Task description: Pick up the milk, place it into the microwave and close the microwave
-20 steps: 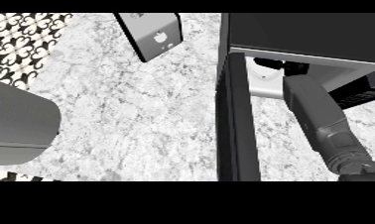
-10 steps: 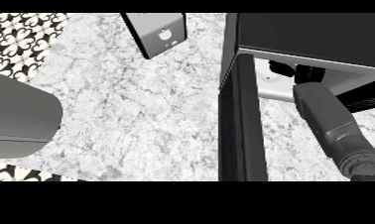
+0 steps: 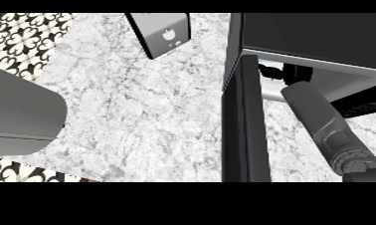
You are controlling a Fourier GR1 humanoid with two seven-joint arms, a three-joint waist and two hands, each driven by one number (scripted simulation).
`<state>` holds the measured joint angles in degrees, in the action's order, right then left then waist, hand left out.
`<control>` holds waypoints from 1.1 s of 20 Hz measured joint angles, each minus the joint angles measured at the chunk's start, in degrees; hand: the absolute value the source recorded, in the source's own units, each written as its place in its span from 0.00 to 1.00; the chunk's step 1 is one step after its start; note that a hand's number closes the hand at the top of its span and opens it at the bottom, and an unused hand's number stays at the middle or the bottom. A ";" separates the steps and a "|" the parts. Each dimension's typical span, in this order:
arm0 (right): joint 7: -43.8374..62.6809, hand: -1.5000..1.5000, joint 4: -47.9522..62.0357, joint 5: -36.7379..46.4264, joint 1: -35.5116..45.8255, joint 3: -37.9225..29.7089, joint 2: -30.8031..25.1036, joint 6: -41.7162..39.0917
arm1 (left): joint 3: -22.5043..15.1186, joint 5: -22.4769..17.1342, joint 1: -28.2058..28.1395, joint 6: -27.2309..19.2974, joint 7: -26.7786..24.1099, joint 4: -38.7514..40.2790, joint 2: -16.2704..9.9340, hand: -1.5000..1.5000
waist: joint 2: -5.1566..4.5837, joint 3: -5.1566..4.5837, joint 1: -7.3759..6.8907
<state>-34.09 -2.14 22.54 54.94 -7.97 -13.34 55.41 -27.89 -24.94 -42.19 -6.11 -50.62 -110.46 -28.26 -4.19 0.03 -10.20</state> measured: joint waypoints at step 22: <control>-10.73 0.00 -4.13 -6.09 -1.92 -5.99 6.31 -22.78 | 0.46 0.59 0.08 -0.11 -0.83 0.48 0.30 0.00 | 1.15 0.34 3.94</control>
<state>-44.82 -6.26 16.46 53.03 -13.96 -7.03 32.62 -27.43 -24.35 -42.12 -6.22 -51.44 -109.97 -27.96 -3.04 0.37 -6.26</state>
